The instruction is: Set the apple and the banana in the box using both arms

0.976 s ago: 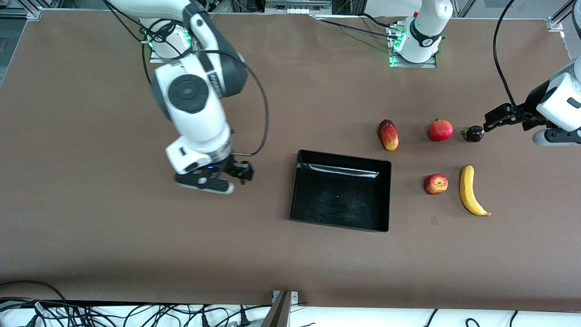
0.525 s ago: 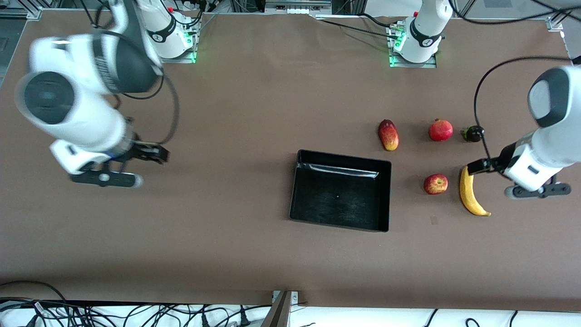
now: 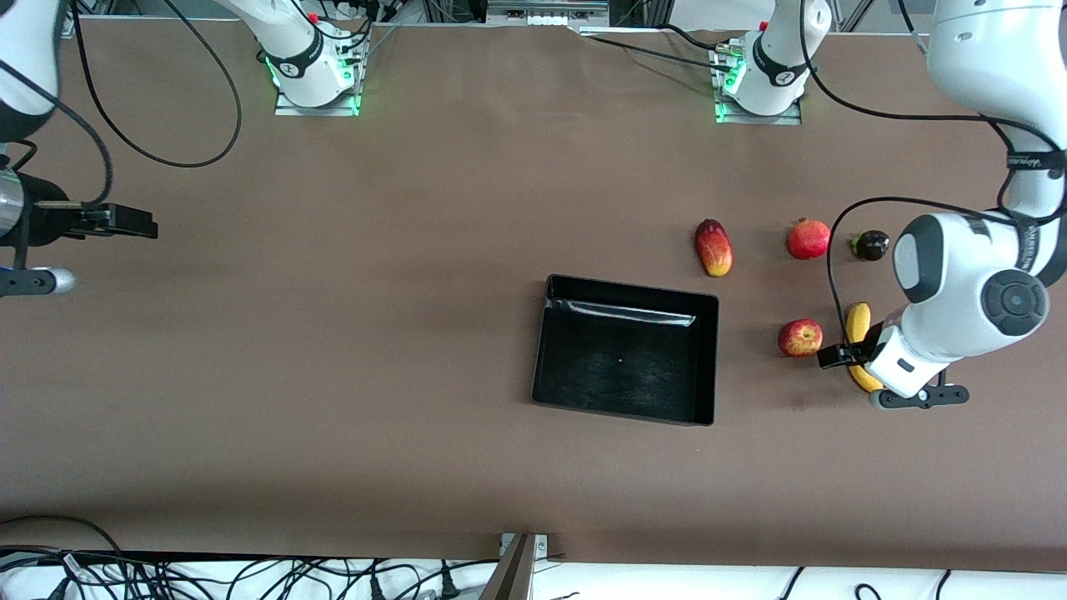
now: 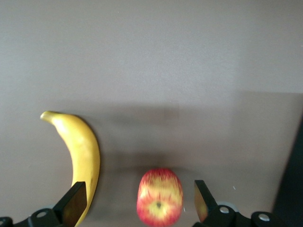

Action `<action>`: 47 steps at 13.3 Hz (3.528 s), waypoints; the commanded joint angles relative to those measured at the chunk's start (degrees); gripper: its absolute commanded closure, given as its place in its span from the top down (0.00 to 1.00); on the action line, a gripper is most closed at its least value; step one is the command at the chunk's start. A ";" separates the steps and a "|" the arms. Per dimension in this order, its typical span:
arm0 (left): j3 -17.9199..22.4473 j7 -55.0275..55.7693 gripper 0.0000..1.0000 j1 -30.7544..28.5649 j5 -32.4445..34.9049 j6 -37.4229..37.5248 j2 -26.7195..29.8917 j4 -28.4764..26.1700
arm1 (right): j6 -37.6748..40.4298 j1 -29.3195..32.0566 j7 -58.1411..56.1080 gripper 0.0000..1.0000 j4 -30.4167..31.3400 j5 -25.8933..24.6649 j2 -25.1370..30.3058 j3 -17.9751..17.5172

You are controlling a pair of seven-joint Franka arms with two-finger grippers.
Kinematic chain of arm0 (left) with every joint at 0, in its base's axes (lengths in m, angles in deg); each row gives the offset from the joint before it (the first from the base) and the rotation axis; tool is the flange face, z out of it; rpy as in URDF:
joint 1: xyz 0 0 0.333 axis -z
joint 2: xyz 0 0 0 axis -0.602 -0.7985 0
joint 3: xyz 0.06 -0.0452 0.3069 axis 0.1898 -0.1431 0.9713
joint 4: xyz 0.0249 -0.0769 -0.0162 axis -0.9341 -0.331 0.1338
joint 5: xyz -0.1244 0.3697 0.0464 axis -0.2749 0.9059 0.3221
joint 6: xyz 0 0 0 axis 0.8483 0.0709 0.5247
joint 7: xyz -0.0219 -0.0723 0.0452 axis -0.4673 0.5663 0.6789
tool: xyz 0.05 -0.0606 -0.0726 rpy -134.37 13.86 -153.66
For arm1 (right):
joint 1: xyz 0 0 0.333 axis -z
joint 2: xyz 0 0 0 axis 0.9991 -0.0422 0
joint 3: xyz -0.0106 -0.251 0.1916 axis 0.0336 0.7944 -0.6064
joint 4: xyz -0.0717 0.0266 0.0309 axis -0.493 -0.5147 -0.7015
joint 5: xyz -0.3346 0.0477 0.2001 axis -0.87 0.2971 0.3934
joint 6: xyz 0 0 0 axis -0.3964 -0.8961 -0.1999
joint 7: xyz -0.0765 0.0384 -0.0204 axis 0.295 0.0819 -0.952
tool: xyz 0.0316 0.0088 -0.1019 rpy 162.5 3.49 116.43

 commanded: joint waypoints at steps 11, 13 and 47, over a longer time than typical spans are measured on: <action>0.12 5.39 1.00 1.89 -2.46 -9.59 -5.26 -8.46 | -19.45 17.42 1.95 1.00 26.04 -6.31 22.74 -19.57; 0.12 5.48 1.00 1.89 -2.46 -9.68 -5.97 -8.47 | -18.78 17.60 1.25 1.00 26.12 -6.31 22.56 -19.57; 0.21 44.33 0.00 29.49 -4.29 8.43 -8.51 12.45 | -17.19 17.24 1.78 1.00 23.93 -4.64 21.24 -19.83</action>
